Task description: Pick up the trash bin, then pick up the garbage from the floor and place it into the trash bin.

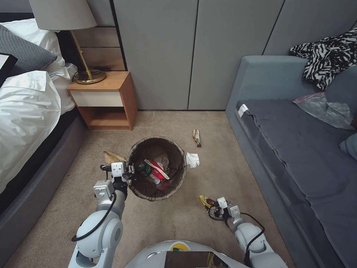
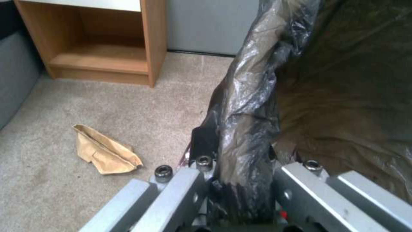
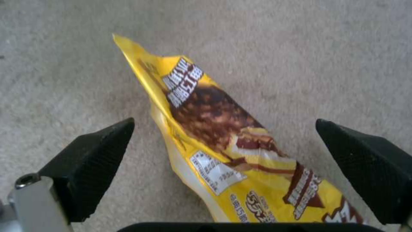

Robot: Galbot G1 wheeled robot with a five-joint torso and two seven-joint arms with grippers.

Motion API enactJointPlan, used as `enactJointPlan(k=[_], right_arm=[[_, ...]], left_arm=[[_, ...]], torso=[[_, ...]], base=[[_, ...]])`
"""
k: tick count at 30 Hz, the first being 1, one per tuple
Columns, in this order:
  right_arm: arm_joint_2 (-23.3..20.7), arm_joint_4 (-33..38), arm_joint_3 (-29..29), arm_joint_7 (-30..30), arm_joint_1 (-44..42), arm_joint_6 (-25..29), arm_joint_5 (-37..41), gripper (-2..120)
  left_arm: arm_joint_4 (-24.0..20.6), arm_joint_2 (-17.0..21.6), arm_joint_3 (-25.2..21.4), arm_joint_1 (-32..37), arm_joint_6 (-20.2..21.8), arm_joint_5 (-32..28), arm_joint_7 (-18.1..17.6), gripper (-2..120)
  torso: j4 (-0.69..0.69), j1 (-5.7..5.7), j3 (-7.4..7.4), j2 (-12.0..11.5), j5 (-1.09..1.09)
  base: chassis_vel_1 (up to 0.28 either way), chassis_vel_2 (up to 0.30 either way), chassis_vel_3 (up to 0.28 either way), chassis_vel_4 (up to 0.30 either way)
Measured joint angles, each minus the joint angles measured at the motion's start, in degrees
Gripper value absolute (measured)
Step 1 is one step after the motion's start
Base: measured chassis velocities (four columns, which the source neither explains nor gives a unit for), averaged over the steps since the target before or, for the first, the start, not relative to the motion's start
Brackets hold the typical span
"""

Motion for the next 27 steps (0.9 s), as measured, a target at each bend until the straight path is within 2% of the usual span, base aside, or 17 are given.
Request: enactJointPlan(k=[2,5,10,16,17,19,20,22,23,27], right_arm=[[0.20,-0.89,0.00,0.03,0.21,0.23,0.00,98],[0.57,-2.72,0.01,0.19,0.65,1.02,0.00,85],[0.65,-3.49,0.10,0.24,0.81,1.58,-0.01,73],[0.62,-4.02,0.38,0.25,0.76,2.56,0.40,45],[0.62,-4.02,0.38,0.25,0.76,2.56,0.40,45],[0.63,-4.05,0.41,0.23,0.75,2.84,0.52,36],[0.63,-4.05,0.41,0.23,0.75,2.84,0.52,36],[0.74,-4.11,0.42,0.22,0.74,3.09,0.60,25],[0.74,-4.11,0.42,0.22,0.74,3.09,0.60,25],[0.91,-4.20,0.42,0.21,0.72,3.49,0.63,8]], left_arm=[[0.00,-0.01,-0.04,0.01,0.00,-0.01,-0.01,2],[-0.01,0.01,-0.22,0.10,-0.02,-0.02,-0.04,2],[-0.03,0.01,-0.22,0.14,-0.02,-0.03,-0.04,2],[-0.07,-0.04,0.03,0.15,-0.03,0.00,-0.08,2],[-0.07,-0.04,0.03,0.15,-0.03,0.00,-0.08,2],[-0.09,-0.06,0.06,0.17,-0.03,0.03,-0.08,2],[-0.09,-0.06,0.06,0.17,-0.03,0.03,-0.08,2],[-0.14,-0.07,0.07,0.18,-0.03,0.06,-0.08,2],[-0.14,-0.07,0.07,0.18,-0.03,0.06,-0.08,2],[-0.18,-0.13,0.09,0.22,-0.03,0.09,-0.08,2]], torso=[[0.00,0.00,0.00,0.00,0.00],[0.00,0.00,0.00,0.00,0.01],[0.00,0.00,0.00,0.00,0.00],[0.00,0.00,0.00,0.00,0.00],[0.00,0.00,0.00,0.00,0.00],[0.00,0.00,0.00,0.00,0.00],[0.00,0.00,0.00,0.00,0.00],[0.00,0.00,0.00,0.00,0.00],[0.00,0.00,0.00,0.00,0.00],[0.00,0.00,0.00,0.00,0.00]], base=[[0.000,0.000,0.000,0.000],[0.000,0.000,0.000,0.000],[0.000,0.000,0.000,0.000],[0.000,0.000,0.000,0.000],[0.000,0.000,0.000,0.000],[0.000,0.000,0.000,0.000],[0.000,0.000,0.000,0.000],[0.000,0.000,0.000,0.000],[0.000,0.000,0.000,0.000],[0.000,0.000,0.000,0.000]])
